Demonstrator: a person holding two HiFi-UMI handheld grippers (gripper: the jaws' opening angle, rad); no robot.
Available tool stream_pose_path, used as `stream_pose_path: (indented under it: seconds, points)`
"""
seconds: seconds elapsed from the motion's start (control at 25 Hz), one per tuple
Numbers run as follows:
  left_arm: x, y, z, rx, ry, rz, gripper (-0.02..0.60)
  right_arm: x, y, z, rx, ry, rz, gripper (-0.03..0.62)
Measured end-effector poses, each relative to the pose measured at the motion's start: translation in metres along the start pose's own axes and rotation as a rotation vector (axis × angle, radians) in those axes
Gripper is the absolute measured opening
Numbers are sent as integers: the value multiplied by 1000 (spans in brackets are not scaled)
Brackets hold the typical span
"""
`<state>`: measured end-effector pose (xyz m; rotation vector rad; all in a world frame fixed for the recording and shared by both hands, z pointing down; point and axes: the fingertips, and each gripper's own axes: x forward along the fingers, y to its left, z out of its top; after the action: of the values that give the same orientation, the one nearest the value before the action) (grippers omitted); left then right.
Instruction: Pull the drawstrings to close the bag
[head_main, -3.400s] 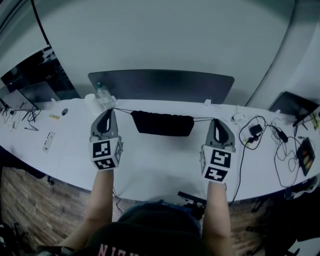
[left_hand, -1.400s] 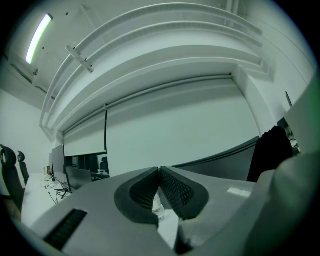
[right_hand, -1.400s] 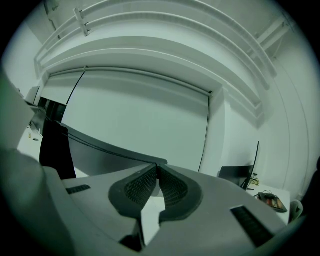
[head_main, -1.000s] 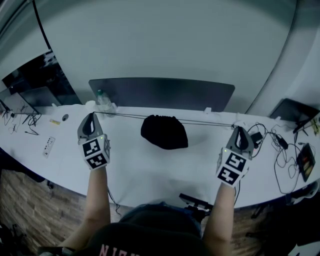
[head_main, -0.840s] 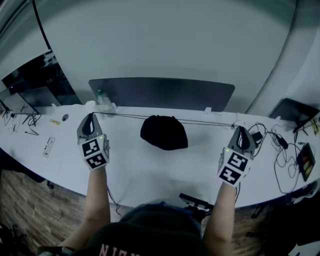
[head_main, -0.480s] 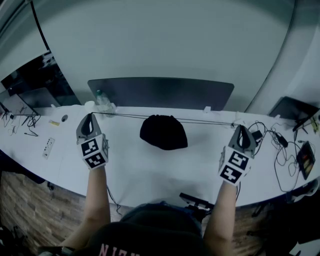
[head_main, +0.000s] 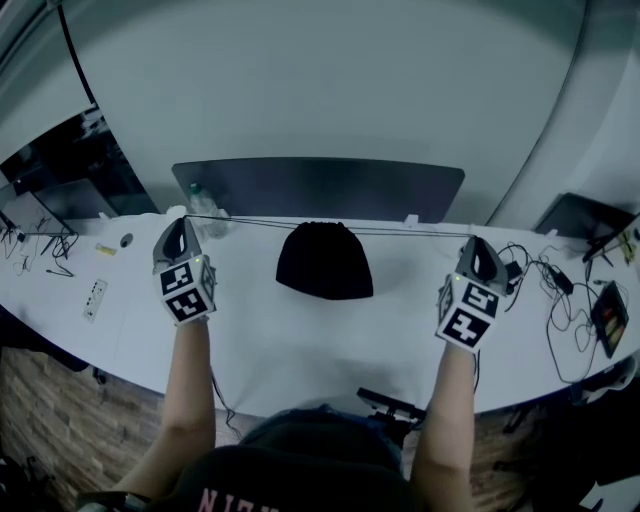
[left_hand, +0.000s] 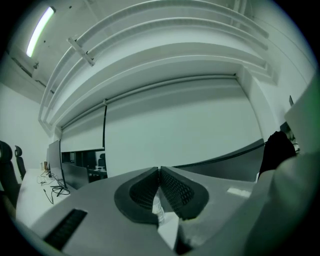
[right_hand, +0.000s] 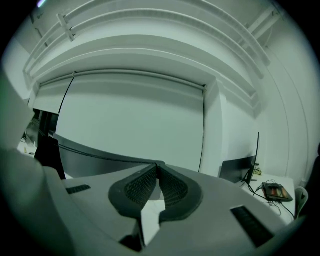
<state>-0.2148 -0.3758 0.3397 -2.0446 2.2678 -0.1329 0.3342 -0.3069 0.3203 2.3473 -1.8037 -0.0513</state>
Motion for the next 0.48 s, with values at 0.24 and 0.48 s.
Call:
stream_pose_path:
  seconds: [0.24,0.48]
  points:
    - [20,-13,11,-44,22,-43,15,31,13,12,-3,47,39,9]
    - [25,-40,6,-48,52,-109,15,40,52,4,-32,100,116,11]
